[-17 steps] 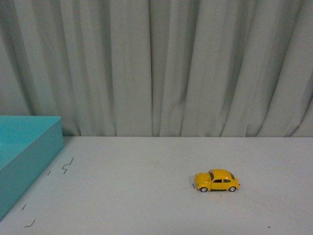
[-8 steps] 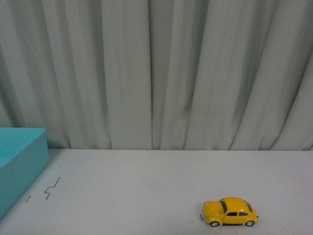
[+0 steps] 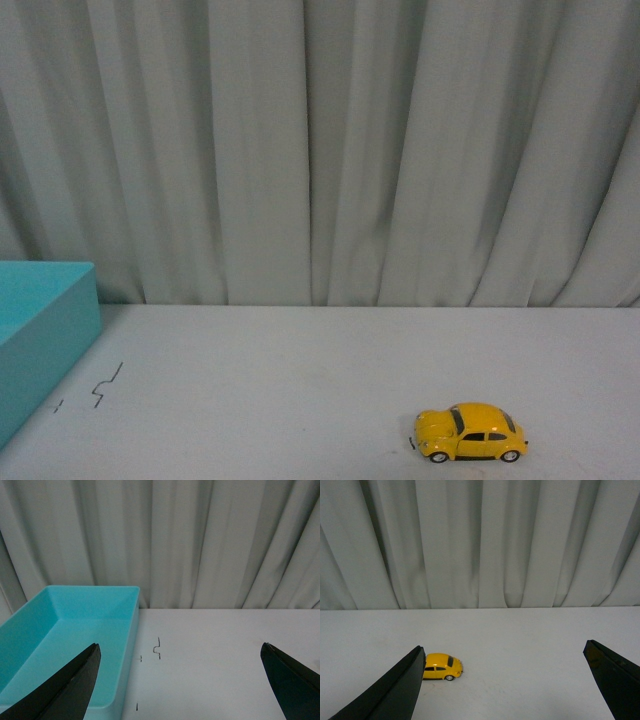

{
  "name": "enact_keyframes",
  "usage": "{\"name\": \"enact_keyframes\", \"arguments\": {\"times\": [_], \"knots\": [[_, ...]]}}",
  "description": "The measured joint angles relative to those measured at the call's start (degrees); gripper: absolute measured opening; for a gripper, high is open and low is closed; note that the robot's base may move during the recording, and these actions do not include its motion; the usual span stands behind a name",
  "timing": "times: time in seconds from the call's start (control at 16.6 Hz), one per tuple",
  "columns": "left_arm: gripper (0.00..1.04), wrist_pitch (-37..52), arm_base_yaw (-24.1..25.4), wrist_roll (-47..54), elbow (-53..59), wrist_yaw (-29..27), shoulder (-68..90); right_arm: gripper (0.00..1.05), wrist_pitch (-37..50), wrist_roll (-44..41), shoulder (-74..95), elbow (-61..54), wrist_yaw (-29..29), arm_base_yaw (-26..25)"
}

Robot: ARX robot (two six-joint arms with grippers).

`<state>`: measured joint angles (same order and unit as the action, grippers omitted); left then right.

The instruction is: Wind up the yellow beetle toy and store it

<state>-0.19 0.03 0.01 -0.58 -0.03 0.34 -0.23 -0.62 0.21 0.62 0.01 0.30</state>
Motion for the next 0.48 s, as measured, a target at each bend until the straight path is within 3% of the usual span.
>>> {"name": "enact_keyframes", "arguments": {"times": [0.36, 0.42, 0.48], "knots": [[0.98, 0.0, 0.0, 0.0, 0.0, 0.0, 0.0, 0.98, -0.4, 0.2, 0.1, 0.0, -0.3, -0.1], [0.98, 0.0, 0.0, 0.0, 0.0, 0.0, 0.0, 0.98, -6.2, 4.5, 2.6, 1.5, -6.7, -3.1], [0.98, 0.0, 0.0, 0.0, 0.0, 0.0, 0.0, 0.98, -4.5, 9.5, 5.8, 1.7, -13.4, -8.0]]}}
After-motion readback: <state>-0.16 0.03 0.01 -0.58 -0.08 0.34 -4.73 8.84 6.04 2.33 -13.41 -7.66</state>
